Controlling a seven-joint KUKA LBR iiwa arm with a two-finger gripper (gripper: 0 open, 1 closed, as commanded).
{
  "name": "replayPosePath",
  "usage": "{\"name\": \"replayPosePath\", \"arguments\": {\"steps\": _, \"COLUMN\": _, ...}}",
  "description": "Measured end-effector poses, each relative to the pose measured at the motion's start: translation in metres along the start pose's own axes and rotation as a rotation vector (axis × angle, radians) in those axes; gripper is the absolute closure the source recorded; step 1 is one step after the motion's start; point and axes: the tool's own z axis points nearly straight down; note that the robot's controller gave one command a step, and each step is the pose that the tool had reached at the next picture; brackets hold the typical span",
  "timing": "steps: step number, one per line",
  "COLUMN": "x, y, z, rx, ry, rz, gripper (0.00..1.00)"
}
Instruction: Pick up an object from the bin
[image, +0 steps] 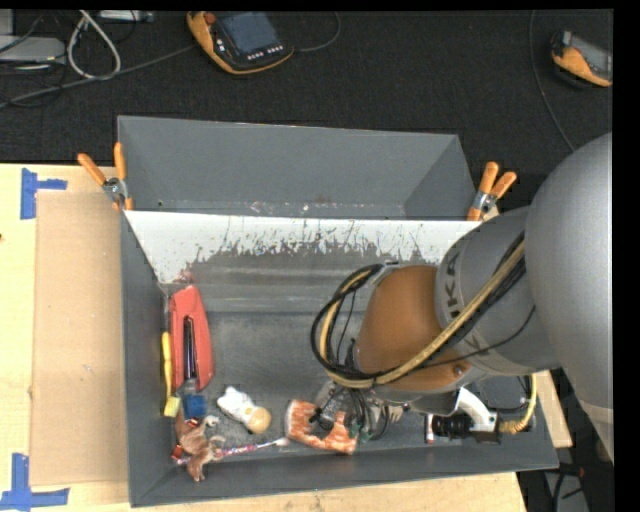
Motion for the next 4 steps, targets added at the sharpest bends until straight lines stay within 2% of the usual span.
{"name": "replayPosePath", "arguments": {"steps": 4, "x": -0.0002, "y": -0.0003, "z": 0.0000, "rx": -0.001, "ry": 0.000, "rz": 0.007, "gripper": 1.00}}
